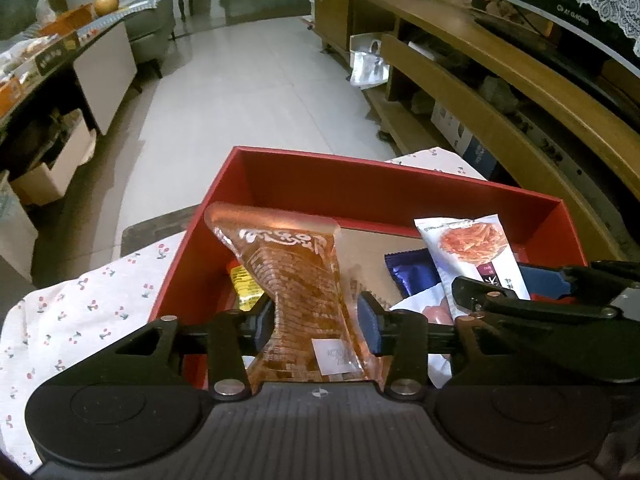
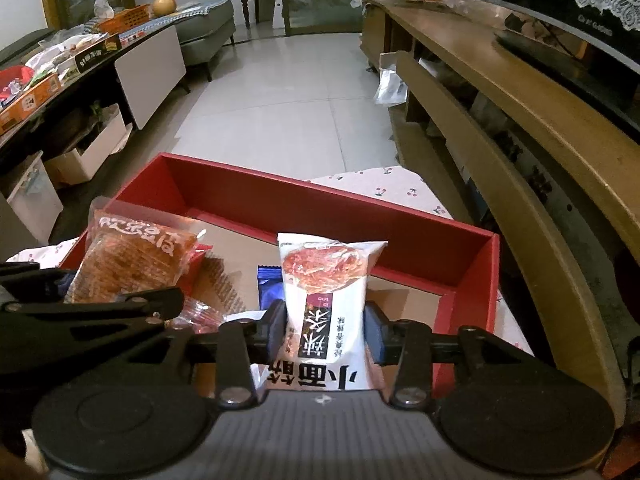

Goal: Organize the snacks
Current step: 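Lower both bags into the red box and open both tools, then move both tools back toward the snacks left on the table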

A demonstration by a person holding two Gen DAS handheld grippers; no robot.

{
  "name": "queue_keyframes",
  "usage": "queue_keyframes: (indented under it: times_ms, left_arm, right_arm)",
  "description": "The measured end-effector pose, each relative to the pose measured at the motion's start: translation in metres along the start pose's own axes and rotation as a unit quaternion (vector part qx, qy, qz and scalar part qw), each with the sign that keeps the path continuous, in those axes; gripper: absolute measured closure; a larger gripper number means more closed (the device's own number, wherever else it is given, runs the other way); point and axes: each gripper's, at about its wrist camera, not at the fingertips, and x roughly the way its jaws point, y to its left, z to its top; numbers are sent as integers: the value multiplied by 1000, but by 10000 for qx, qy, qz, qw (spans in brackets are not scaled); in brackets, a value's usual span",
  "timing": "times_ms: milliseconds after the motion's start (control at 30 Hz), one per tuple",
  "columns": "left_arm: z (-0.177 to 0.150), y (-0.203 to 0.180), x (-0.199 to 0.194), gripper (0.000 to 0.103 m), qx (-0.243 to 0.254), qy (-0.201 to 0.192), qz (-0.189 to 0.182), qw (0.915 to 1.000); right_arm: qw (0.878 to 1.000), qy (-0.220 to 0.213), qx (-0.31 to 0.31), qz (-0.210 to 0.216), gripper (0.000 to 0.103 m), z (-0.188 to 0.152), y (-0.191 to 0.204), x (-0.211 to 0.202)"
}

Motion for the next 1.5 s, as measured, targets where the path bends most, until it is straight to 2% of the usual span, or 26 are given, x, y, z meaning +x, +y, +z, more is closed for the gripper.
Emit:
queue_keyframes:
  times_ms: [300,667,867,1267,1500]
  left_arm:
    - [1,1,-22,39,57,-173,109,9998]
    - [-4,6,-55,34,58,-361,116,9993]
    - [-17,15,-74,32,-6,-357,50,9994]
    - [-72,50,-106,28,-201,-60,-39,9998]
    - [-100,87,-112,27,-450,211,87,9987]
  right_arm:
    - [9999,-75,66,26,34,-1,-6,-17]
    - [9993,-317,93,165,33,-5,-1,-52]
    - [9988,-385,60,301,30,-20,6,-75]
    - [9965,-41,-264,791,25,-71,38,-105]
    - [9924,306,-461,1097,24,-103,59,-112]
